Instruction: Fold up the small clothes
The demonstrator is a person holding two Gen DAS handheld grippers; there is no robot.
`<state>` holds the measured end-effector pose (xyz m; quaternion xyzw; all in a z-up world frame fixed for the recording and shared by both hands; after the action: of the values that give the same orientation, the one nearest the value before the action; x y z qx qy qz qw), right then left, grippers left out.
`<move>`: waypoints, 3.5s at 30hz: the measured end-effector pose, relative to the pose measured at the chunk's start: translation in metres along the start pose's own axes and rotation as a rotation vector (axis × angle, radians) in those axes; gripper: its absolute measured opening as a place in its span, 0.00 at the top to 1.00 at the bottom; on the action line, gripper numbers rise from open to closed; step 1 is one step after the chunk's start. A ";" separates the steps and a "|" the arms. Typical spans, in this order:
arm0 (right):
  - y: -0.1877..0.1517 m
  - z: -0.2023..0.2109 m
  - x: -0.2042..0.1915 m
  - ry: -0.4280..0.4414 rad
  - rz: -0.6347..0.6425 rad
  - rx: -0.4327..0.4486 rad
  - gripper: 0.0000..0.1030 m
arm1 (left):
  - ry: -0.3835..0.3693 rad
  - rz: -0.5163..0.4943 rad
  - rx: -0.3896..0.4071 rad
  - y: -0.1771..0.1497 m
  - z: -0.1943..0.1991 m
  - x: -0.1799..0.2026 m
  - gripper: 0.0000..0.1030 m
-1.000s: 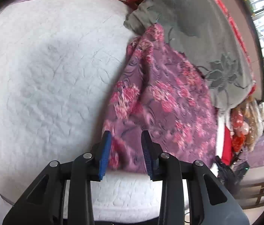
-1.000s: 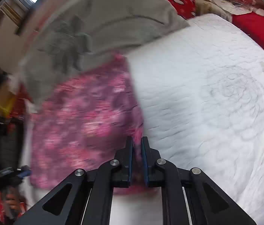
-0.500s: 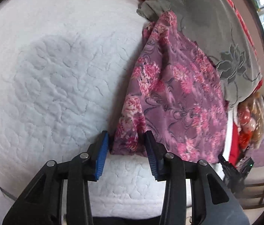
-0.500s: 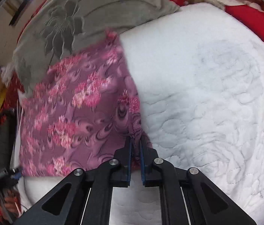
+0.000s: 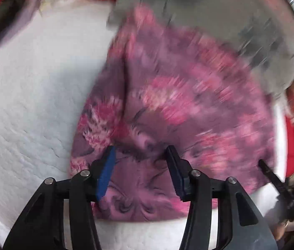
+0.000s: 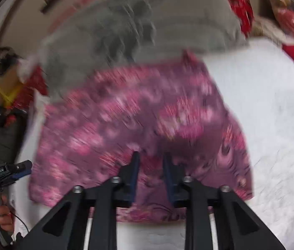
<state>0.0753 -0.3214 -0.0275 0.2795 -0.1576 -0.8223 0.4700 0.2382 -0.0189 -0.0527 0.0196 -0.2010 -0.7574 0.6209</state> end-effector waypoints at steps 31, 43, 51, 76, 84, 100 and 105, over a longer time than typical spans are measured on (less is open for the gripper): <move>0.083 -0.024 0.016 -0.066 -0.007 0.068 0.27 | -0.017 -0.013 0.141 0.114 0.017 0.012 0.45; 0.141 -0.072 0.079 -0.130 -0.233 0.025 0.81 | 0.090 -0.080 0.087 0.135 -0.041 0.022 0.44; 0.104 -0.015 0.047 0.031 -0.104 0.092 0.76 | 0.001 -0.081 0.087 0.081 -0.019 0.028 0.43; -0.046 0.021 -0.178 0.075 0.576 -0.066 0.50 | -0.046 0.088 -0.032 0.054 0.041 -0.072 0.37; -0.134 -0.013 -0.283 0.056 0.982 -0.026 0.48 | -0.072 0.151 -0.063 0.054 0.045 -0.110 0.37; -0.108 0.002 -0.310 -0.053 0.982 0.318 0.93 | -0.430 0.235 -0.188 0.101 0.006 -0.068 0.37; -0.095 0.019 -0.299 -0.018 0.925 0.349 0.94 | -0.402 0.193 -0.237 0.112 -0.010 -0.037 0.37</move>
<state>0.1189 -0.0161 0.0314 0.2477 -0.4046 -0.4913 0.7305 0.3537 -0.0034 -0.0334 -0.2239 -0.2310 -0.7015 0.6360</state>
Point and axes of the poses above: each gripper's, at about its wrist camera, not at the fingertips, and z roughly against the way its jaws point, x to its right, y to its top, the point moved 3 cm from there along -z, roughly the way its jaws point, and after that the axes turned 1 degree about x, right-handed, at the moved point
